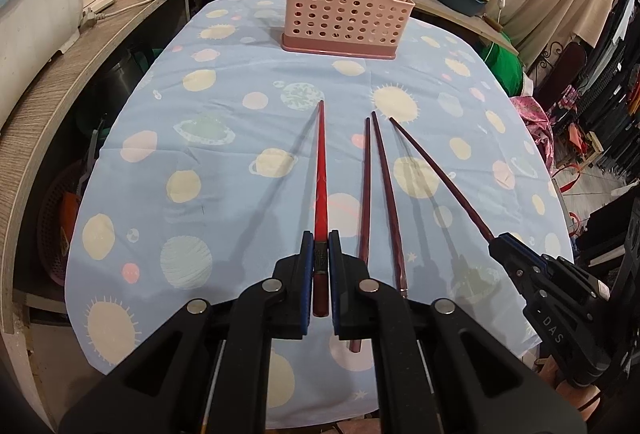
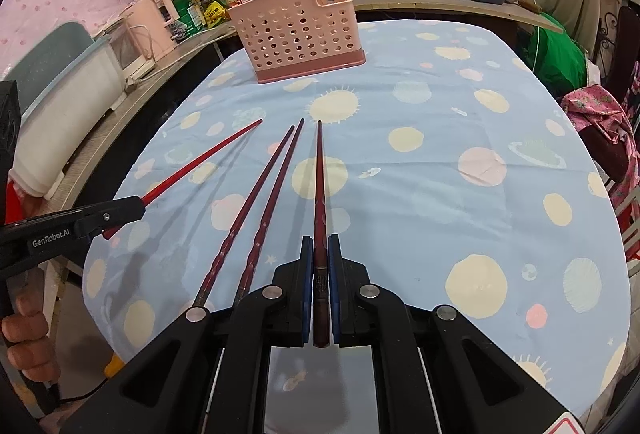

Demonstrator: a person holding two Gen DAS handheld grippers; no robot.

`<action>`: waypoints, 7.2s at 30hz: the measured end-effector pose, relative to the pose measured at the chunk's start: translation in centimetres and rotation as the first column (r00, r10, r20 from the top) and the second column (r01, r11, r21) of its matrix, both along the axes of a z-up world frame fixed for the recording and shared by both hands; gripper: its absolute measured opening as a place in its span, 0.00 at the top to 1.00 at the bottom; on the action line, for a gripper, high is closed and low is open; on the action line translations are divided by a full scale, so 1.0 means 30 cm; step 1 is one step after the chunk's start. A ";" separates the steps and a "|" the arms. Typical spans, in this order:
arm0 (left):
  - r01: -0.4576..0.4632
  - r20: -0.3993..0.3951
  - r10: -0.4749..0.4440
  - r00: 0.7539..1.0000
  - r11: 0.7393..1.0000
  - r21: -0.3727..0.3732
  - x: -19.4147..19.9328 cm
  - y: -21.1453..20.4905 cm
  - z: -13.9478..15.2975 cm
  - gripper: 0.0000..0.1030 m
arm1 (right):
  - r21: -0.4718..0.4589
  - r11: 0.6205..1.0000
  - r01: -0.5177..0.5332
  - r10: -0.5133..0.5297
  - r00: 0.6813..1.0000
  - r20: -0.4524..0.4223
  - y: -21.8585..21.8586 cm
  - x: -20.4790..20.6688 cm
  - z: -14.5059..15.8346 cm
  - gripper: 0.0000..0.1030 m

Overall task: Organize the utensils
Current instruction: 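Lift both held chopsticks up over the pink basket, then open both tools to drop the chopsticks into the pink basket, then move both open tools back down to the last two dark-red chopsticks, then grasp one dark-red chopstick with the left tool while the right tool grasps the other, then lift both held dark-red chopsticks up over the pink basket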

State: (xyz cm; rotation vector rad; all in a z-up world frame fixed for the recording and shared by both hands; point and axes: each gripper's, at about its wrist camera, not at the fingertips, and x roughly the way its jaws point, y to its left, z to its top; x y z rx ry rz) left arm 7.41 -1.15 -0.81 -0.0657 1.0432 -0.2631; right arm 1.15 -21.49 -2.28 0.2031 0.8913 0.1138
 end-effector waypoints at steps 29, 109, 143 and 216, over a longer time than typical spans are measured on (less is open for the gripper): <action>-0.016 0.223 0.038 0.974 0.995 -0.100 0.355 0.016 0.452 0.93 | 0.084 0.996 0.035 -0.058 0.955 0.290 -0.110 0.344 0.521 0.94; -0.149 0.349 0.151 0.925 0.988 -0.031 0.599 -0.060 0.470 0.23 | 0.081 0.992 0.094 -0.114 0.947 0.299 -0.080 0.553 0.486 0.43; -0.082 -0.022 0.085 0.996 0.987 0.138 0.087 0.065 -0.170 0.18 | -0.101 0.979 -0.177 0.163 0.978 -0.127 0.234 0.042 -0.154 0.78; 0.045 0.020 -0.046 0.999 0.998 0.053 0.127 -0.044 -0.013 0.93 | 0.006 1.000 0.015 -0.016 0.998 0.065 0.037 0.140 0.130 0.93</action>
